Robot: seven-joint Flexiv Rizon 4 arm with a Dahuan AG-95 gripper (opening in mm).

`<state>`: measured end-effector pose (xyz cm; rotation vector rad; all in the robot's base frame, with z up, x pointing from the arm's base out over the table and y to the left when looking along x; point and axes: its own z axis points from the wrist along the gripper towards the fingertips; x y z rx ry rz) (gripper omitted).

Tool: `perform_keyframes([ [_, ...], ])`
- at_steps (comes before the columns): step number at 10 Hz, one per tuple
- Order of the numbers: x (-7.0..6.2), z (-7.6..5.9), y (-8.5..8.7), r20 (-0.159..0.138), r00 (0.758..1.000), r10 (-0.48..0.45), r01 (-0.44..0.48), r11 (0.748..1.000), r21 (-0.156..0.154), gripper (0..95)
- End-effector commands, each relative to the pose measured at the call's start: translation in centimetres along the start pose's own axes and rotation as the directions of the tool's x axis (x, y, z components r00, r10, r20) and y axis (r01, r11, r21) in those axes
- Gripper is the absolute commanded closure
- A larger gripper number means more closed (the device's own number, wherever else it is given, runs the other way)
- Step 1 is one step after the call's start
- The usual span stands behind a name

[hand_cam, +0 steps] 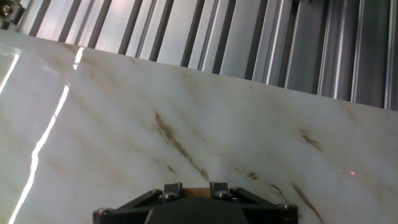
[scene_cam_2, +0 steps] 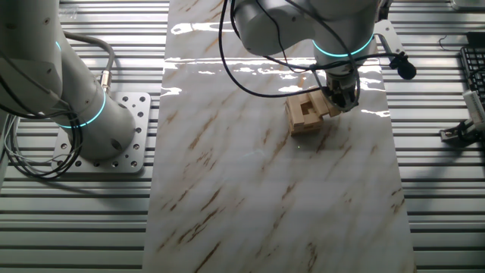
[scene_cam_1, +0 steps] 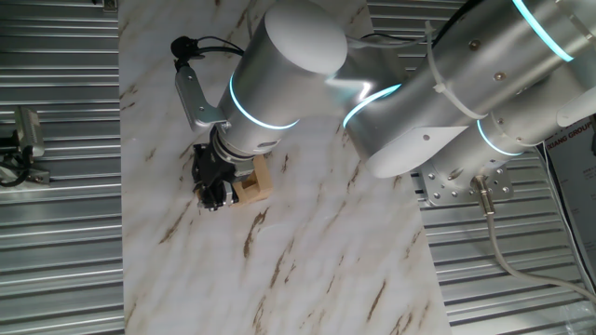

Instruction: Play Jenga

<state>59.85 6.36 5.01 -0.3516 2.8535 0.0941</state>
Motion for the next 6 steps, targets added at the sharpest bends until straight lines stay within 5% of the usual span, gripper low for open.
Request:
perform_keyframes([
  [1,-0.16,0.03,0.02,-0.001,1.0,0.0,0.0,1.0,-0.001,95.0],
  [6,-0.33,0.11,0.04,-0.002,1.0,0.001,-0.001,1.0,-0.001,95.0],
])
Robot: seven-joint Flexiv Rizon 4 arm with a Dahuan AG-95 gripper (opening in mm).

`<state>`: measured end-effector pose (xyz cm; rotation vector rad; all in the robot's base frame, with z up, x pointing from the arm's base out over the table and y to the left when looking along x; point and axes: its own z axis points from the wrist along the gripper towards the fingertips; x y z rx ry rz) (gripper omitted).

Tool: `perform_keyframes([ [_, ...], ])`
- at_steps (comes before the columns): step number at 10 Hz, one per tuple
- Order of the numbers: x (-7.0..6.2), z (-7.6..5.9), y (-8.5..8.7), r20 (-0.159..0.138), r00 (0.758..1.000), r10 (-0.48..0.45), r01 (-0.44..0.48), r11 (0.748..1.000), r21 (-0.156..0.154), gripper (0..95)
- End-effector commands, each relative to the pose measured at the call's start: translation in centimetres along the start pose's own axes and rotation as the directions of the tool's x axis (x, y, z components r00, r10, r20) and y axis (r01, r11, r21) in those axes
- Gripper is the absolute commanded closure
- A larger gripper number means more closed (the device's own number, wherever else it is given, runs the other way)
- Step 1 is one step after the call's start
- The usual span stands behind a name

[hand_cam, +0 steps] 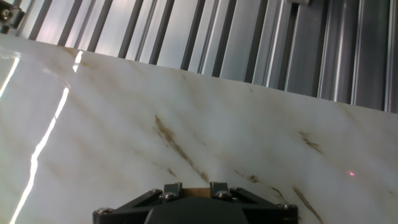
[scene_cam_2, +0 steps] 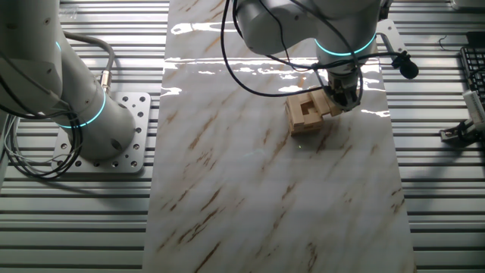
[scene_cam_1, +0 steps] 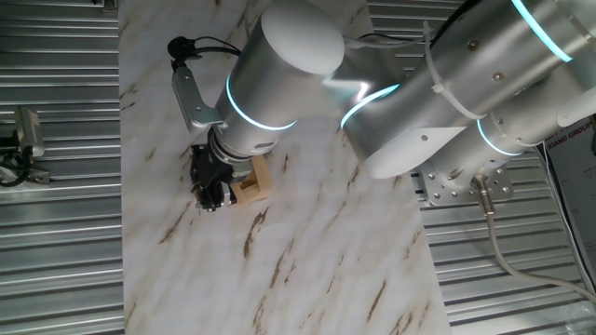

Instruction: Play Jenga

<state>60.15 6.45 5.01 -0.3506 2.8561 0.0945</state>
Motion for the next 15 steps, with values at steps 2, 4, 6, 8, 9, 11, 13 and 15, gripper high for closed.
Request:
perform_keyframes([
  [2,-0.2,0.1,0.0,0.001,1.0,0.0,0.0,1.0,0.0,95.0],
  [4,-0.3,0.1,0.1,0.0,1.0,0.001,-0.001,1.0,0.0,95.0],
  [6,-0.5,0.2,0.1,-0.001,1.0,0.001,-0.001,1.0,0.001,95.0],
  [8,-0.6,0.3,0.1,0.001,1.0,0.0,0.0,1.0,0.0,95.0],
  [9,-0.7,0.3,0.1,0.0,1.0,0.001,-0.001,1.0,-0.001,95.0],
  [11,-1.0,0.3,0.2,-0.001,1.0,0.0,0.0,1.0,-0.001,95.0],
  [13,-1.2,0.4,0.2,-0.003,1.0,0.002,-0.002,1.0,-0.002,95.0],
  [15,-1.4,0.4,0.2,-0.002,1.0,0.001,-0.001,1.0,-0.003,95.0],
])
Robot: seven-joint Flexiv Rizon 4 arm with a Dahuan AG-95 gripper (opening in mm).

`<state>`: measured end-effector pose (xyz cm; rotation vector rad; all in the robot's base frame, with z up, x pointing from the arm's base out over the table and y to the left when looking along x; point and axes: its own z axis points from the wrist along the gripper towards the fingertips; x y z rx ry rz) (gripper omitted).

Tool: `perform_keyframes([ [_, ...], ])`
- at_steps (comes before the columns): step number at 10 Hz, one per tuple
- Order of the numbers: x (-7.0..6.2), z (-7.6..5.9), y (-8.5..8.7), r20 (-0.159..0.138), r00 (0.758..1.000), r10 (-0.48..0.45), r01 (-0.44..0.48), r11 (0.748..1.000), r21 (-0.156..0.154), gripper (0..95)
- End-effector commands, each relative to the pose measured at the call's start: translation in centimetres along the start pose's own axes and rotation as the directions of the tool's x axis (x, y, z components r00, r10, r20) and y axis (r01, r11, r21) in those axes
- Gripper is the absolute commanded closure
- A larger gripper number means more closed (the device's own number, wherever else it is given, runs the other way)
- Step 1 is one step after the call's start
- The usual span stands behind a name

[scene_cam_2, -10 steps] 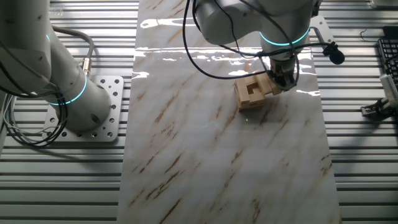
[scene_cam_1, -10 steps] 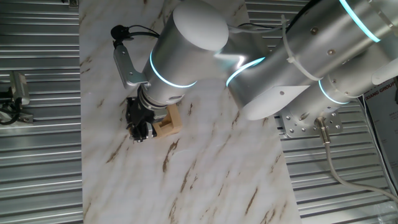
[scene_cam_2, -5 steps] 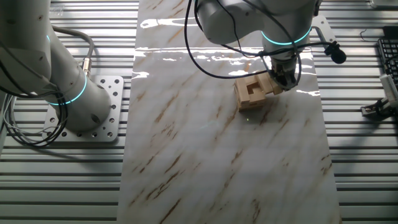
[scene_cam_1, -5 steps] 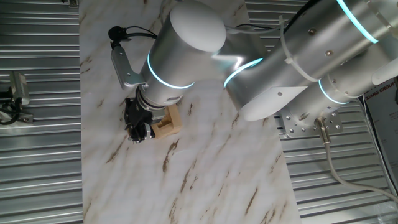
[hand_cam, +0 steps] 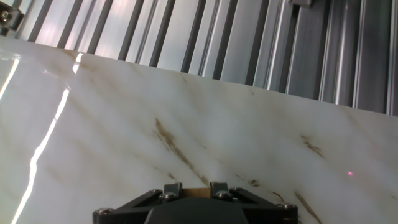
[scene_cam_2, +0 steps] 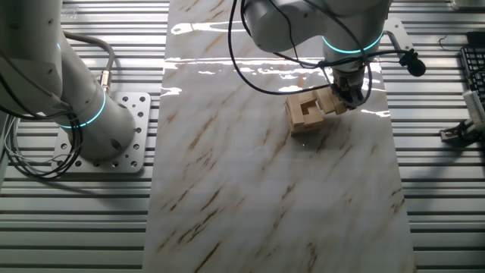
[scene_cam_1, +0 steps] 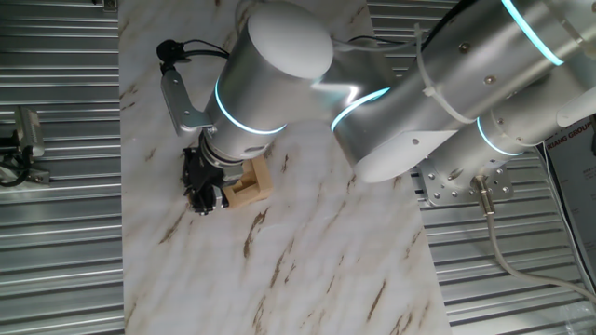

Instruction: Play Jenga

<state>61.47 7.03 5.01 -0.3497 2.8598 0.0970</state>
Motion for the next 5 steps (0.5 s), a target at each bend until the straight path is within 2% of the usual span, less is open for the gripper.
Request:
perform_keyframes([
  [1,-0.02,0.07,0.0,0.002,1.0,-0.001,0.001,1.0,-0.001,95.0],
  [5,-0.08,0.42,-0.02,0.007,1.0,-0.004,0.004,1.0,-0.003,95.0],
])
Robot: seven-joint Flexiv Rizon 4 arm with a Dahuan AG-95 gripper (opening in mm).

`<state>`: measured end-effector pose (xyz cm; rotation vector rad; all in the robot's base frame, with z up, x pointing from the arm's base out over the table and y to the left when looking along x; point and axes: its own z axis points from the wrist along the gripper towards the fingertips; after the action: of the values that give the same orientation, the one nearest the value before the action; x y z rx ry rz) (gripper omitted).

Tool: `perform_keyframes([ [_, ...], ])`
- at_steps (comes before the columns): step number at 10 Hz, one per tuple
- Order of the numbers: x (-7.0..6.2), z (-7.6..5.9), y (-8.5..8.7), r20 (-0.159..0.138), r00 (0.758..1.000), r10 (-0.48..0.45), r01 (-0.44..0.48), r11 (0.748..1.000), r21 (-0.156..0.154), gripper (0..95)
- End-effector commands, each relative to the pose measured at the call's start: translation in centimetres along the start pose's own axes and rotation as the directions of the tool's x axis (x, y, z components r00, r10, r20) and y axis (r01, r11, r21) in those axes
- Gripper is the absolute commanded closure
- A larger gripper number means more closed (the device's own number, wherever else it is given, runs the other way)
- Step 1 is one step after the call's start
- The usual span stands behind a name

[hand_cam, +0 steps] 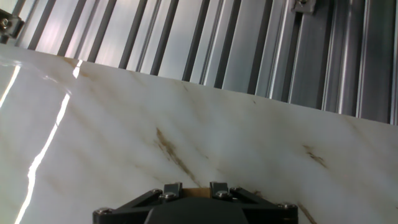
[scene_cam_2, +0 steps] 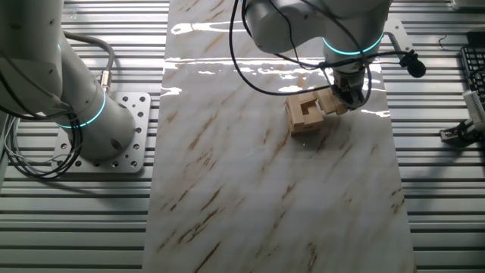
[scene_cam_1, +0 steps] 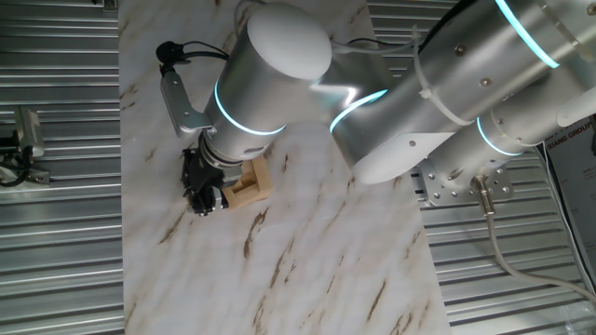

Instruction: Play Jenga

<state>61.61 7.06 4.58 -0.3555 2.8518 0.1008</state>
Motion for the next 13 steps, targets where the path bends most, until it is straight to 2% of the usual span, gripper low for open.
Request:
perform_keyframes([
  [1,-0.2,0.04,0.03,-0.001,1.0,0.002,-0.002,1.0,-0.001,95.0],
  [13,-1.02,0.99,-0.12,-0.006,1.0,-0.002,0.002,1.0,-0.002,95.0],
])
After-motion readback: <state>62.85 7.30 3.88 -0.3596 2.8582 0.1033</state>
